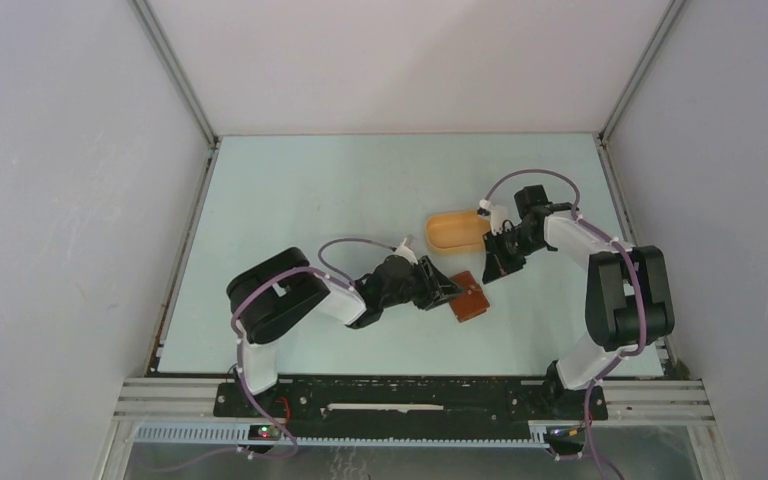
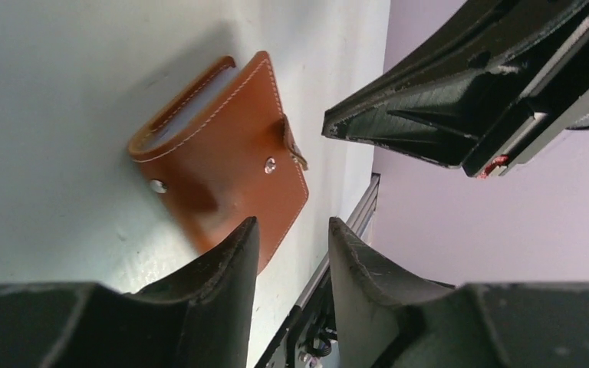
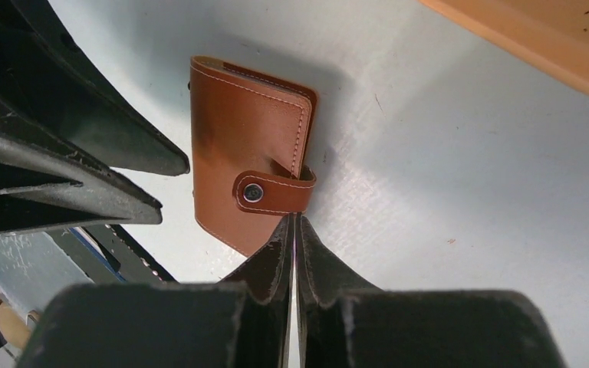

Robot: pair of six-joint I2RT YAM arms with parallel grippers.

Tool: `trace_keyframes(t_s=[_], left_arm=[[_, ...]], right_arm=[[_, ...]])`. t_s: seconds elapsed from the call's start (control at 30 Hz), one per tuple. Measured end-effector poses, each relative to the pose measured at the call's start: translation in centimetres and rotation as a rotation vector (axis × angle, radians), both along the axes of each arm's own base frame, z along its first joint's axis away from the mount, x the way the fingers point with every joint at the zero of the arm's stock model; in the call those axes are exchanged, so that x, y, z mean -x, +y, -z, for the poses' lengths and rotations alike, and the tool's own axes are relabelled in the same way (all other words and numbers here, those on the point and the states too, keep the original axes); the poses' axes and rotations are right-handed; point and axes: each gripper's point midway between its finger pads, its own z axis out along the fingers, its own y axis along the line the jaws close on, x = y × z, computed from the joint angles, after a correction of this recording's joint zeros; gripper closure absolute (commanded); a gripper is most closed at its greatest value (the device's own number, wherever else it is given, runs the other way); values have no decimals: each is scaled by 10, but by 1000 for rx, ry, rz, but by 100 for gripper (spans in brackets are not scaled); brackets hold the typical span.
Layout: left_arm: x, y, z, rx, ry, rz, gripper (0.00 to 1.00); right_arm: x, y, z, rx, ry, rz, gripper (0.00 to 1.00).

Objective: Put the credit cards into the card holder
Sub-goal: Close the card holder at the center of the board.

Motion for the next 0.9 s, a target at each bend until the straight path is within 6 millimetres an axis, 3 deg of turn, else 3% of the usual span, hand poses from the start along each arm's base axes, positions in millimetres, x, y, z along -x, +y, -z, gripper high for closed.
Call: trace_keyframes(t_s=[0.27,0.73,0.9], left_arm=[[-6,-1,17,5,87,-61,59],[-17,-12,14,35,94,-89,59],[-19,-14,15,40,102,-94,65]], right_arm=[[3,5,10,30,40,-21,92],[6,10,15,38,59,-42,92],[7,14,16,41,62,-55,92]])
